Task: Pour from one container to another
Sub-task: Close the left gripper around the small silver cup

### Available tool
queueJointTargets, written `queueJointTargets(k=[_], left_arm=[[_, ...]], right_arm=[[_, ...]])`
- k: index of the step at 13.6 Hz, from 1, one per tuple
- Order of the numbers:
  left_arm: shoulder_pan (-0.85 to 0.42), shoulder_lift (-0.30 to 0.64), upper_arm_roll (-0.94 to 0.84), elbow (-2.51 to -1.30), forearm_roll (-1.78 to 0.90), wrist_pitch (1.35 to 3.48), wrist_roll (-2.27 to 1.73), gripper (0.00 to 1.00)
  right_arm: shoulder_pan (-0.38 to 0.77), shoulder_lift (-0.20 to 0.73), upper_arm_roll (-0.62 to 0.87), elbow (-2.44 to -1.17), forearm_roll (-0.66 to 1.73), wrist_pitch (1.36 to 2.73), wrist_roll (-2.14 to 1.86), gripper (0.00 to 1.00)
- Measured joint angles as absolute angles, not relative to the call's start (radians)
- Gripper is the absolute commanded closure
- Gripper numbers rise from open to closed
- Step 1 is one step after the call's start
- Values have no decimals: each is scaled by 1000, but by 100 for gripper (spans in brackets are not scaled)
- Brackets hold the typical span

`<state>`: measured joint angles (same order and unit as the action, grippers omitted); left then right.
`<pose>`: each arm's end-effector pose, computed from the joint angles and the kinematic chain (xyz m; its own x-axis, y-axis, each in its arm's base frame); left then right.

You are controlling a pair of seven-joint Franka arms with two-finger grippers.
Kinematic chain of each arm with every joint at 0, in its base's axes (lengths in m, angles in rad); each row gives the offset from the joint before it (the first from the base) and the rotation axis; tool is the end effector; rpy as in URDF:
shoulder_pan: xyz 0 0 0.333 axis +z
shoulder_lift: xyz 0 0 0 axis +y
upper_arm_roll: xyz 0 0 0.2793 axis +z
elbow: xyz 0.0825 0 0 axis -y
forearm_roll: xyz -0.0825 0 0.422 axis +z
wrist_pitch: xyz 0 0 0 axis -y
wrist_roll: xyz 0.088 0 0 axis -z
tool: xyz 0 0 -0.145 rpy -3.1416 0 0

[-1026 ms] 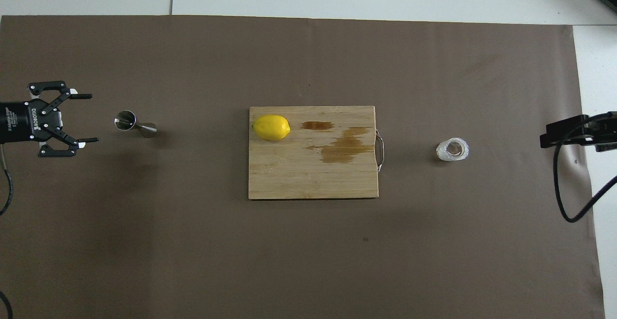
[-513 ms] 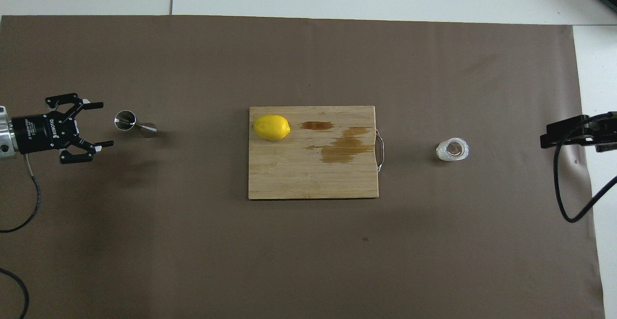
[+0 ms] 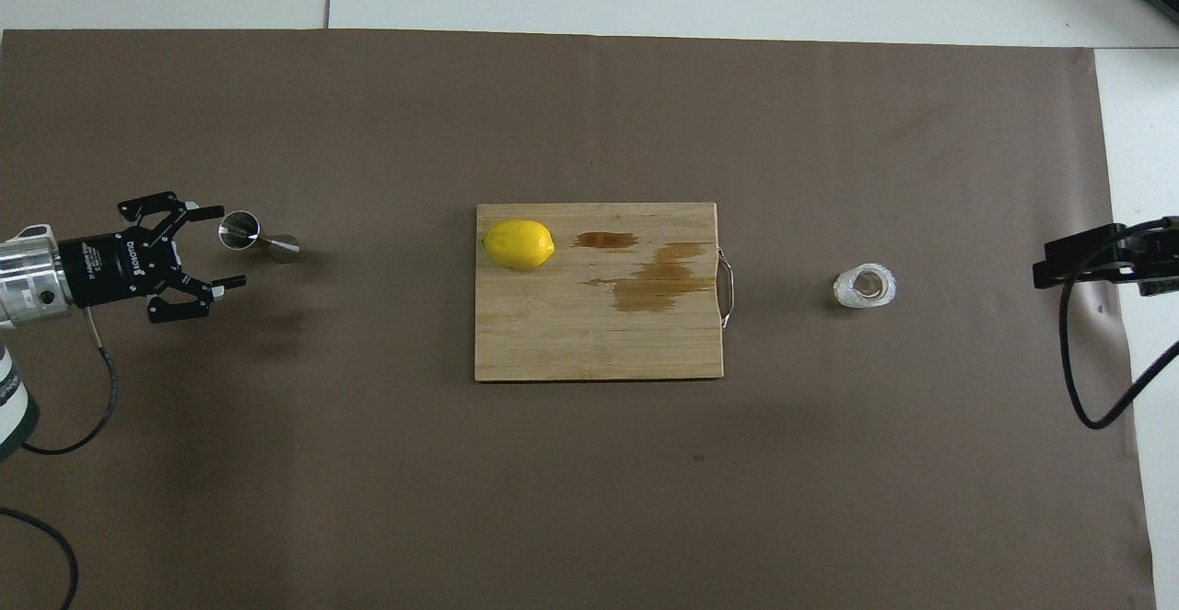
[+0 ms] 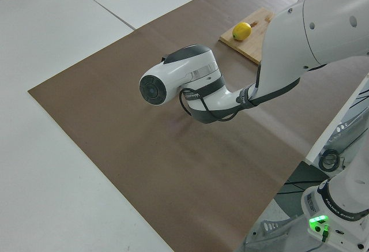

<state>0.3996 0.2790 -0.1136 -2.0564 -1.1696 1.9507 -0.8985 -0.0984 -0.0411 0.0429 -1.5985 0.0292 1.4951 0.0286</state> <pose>0.5915 0.0752 0.2276 -0.1572 0.4657 -0.8709 0.9511 0.3089 -0.0065 0.5700 -0.0269 0.5534 0.9947 -0.0818 -0.0630 -0.0836 -0.9962 -0.0256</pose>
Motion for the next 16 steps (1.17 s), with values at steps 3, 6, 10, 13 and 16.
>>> queueJointTargets(k=[3,6,10,13,16], left_arm=[[377,279,-117,-2059,-1203,1959,-881,0],[374,279,-115,-2059,-1204,1966,-879,0],[374,279,-114,-2059,-1204,1969,-877,0],[374,279,-114,-2062,-1216,1971,-877,0],[374,279,-114,-2063,-1233,1976,-876,0]], right_arm=[[-98,-41,43,-1598,29,1495,29,0],[-98,-42,43,-1598,29,1495,29,0],[-98,-42,43,-1599,29,1485,29,0],[-98,-42,43,-1599,29,1479,29,0],[-95,-42,43,-1599,29,1473,29,0]])
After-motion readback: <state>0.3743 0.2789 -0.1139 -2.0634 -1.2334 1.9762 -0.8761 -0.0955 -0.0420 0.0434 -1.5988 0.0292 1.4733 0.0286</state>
